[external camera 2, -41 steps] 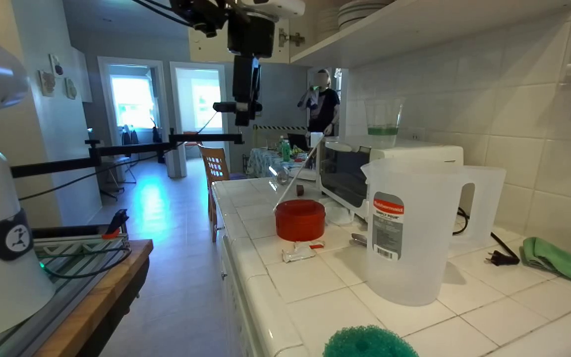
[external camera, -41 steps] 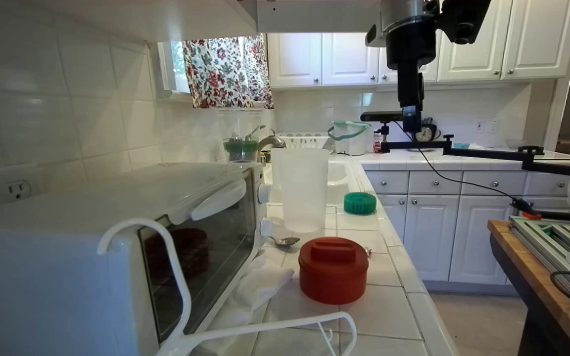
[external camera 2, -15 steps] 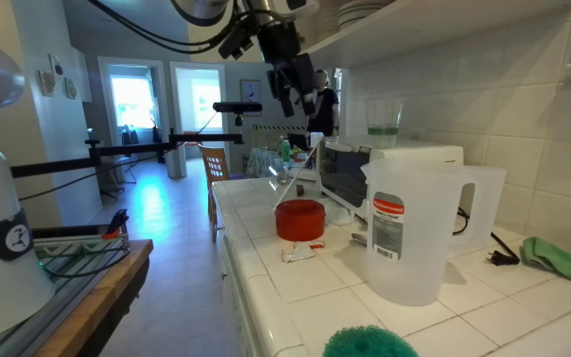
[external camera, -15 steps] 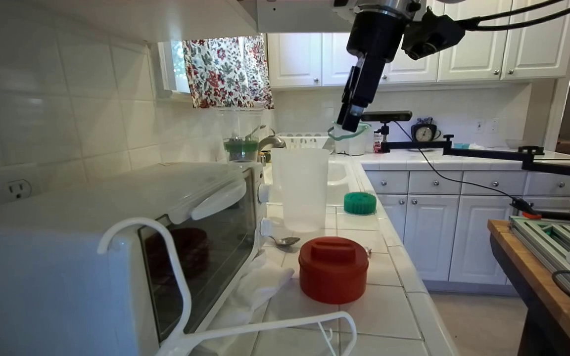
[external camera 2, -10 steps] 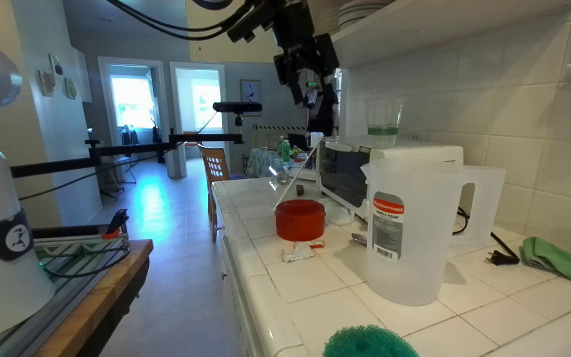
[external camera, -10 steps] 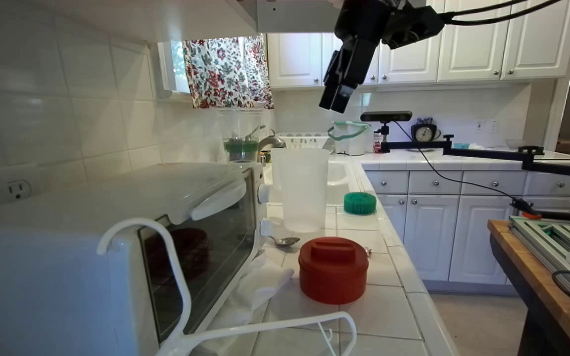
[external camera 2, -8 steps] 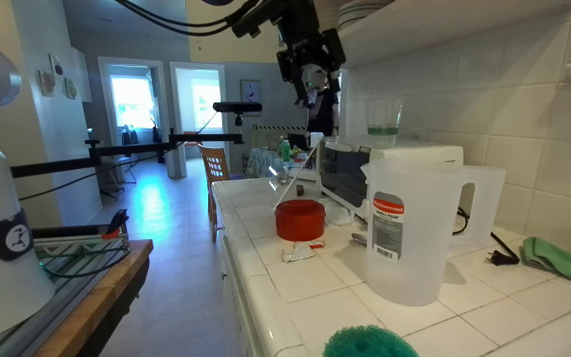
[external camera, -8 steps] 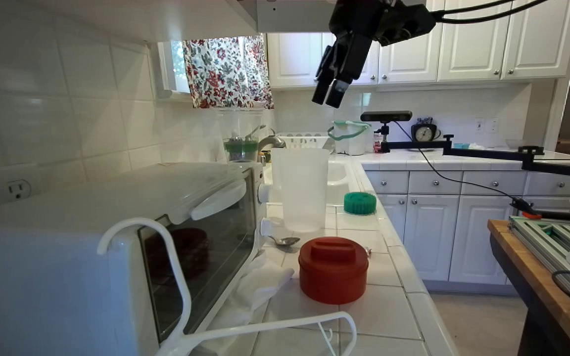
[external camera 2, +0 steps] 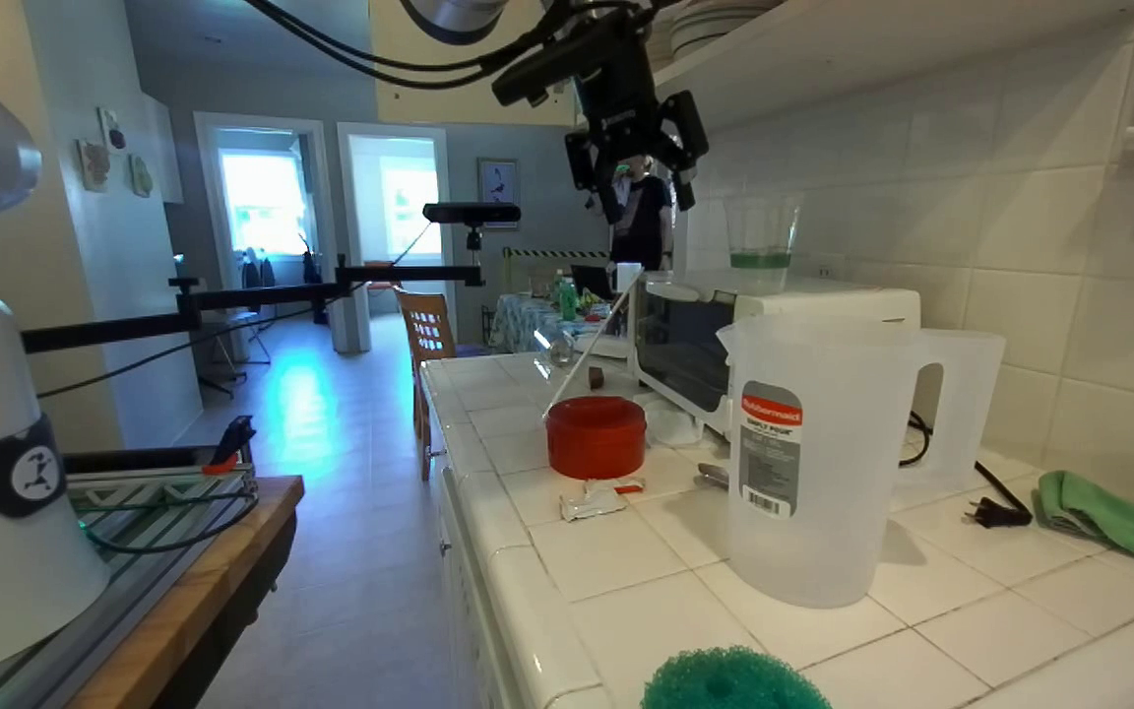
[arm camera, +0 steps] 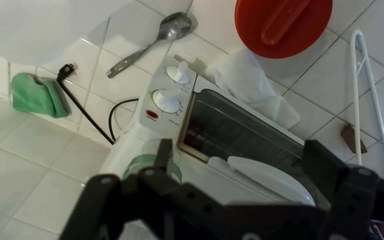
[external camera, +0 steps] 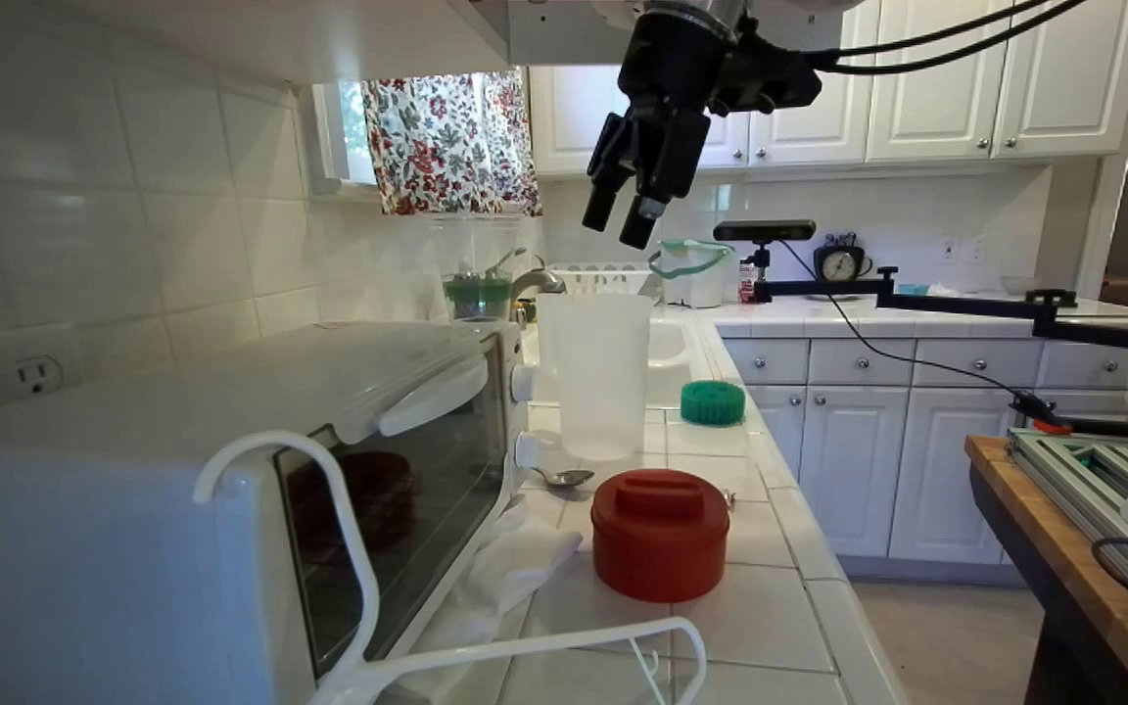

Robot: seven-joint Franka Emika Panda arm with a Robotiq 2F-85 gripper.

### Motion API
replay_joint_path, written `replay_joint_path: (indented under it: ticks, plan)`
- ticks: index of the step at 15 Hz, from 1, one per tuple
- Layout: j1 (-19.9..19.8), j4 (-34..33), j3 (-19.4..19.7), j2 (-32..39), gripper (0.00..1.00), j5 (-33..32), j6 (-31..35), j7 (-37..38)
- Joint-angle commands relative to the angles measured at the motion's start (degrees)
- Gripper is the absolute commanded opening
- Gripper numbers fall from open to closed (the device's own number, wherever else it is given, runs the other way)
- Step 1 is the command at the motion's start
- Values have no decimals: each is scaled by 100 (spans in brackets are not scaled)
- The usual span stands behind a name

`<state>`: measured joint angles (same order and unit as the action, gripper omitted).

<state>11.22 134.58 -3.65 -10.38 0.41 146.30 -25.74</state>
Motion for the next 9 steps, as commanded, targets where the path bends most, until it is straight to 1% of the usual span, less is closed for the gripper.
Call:
replay_joint_path:
  ticks: [1, 3, 4, 7, 9]
  plan:
    - [-30, -8, -35, 7, 100, 0, -8, 11]
    - [-29, -8, -33, -16, 100, -1, -14, 12]
    - [54, 1, 38, -35, 100, 200, -19, -369]
    - [95, -40, 96, -2, 100, 272, -13, -879]
    - [75, -36, 95, 41, 100, 131, 115, -1217]
